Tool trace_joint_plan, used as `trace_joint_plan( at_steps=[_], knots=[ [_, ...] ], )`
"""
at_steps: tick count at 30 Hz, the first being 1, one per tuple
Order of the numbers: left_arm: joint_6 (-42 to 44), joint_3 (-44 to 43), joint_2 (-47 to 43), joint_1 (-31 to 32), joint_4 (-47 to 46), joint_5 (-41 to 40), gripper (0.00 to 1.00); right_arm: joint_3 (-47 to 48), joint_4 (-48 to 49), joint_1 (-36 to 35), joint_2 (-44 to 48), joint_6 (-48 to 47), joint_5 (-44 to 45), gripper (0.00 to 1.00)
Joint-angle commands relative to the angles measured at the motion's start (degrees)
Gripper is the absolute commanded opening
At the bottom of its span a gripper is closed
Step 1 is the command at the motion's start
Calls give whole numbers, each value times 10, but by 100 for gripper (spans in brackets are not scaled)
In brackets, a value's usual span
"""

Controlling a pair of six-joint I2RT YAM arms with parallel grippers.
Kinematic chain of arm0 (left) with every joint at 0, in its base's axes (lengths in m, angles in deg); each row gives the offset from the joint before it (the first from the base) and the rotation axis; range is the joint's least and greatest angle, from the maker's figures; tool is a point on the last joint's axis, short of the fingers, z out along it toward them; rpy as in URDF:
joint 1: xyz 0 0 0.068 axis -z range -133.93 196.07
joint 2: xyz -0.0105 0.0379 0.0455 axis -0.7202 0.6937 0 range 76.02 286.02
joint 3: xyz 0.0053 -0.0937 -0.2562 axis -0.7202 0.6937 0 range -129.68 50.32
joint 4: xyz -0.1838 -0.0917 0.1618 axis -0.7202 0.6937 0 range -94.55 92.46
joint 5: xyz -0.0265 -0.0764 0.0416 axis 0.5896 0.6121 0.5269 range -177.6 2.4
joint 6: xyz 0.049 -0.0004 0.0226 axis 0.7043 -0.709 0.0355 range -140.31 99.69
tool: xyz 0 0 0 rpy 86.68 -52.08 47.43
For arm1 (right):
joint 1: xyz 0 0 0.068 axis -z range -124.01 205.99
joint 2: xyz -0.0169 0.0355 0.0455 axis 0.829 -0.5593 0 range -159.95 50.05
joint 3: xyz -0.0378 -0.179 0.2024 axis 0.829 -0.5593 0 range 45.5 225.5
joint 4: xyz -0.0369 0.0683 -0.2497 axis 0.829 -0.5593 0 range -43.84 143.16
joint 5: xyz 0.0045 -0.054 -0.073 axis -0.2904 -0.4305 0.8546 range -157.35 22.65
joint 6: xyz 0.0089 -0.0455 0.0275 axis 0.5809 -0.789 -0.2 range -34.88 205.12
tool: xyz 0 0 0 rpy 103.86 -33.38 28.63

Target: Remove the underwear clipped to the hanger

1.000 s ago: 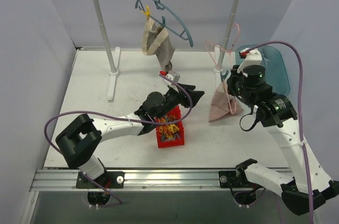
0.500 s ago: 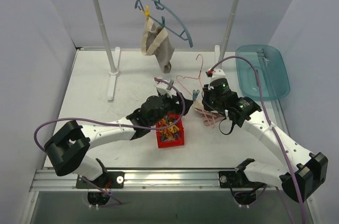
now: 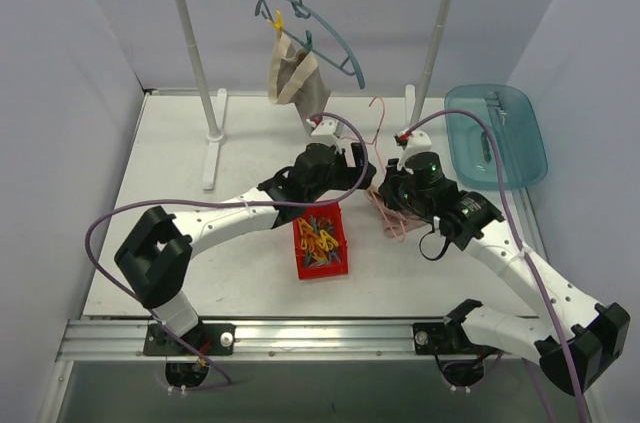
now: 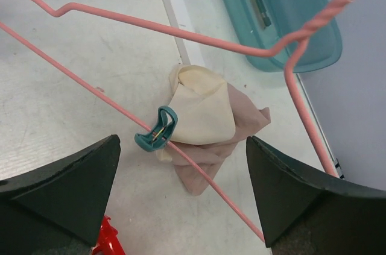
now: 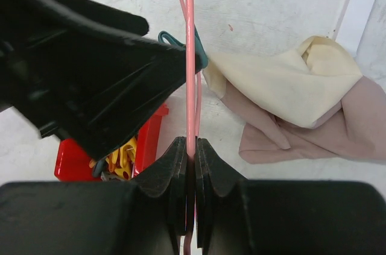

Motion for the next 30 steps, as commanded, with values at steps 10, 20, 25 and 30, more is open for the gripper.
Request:
trace_joint_plan(
  at_steps=[10, 20, 25, 30],
  knots=[
    [-21, -119, 72, -1, 179, -69, 94, -7, 31, -10, 19, 6, 3, 0],
    [-118, -149, 102, -9, 210, -90, 94, -13, 36, -19, 19, 8, 15, 0],
    [-167, -169, 101, -6, 245, -99, 94, -13, 36, -22, 18, 8, 28, 0],
    [-194, -197, 105, -6, 276, -80, 98, -12, 37, -25, 12, 6, 43, 0]
  ],
)
